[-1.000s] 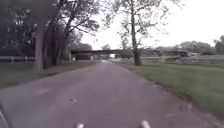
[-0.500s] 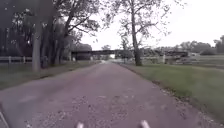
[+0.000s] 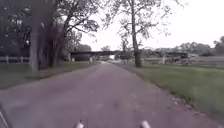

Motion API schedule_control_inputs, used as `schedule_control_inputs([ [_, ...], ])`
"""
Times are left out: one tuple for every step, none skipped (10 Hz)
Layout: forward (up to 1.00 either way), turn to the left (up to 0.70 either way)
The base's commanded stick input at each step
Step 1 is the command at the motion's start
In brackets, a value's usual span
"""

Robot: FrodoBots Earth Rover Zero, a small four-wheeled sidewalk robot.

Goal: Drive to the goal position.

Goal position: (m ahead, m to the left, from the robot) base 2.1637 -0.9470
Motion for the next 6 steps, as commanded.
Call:
schedule_control_inputs([
  [0.70, 0.00],
  [0.70, 0.00],
  [0.70, 0.00],
  [0.70, 0.00],
  [0.70, 0.00],
  [0.70, 0.00],
])
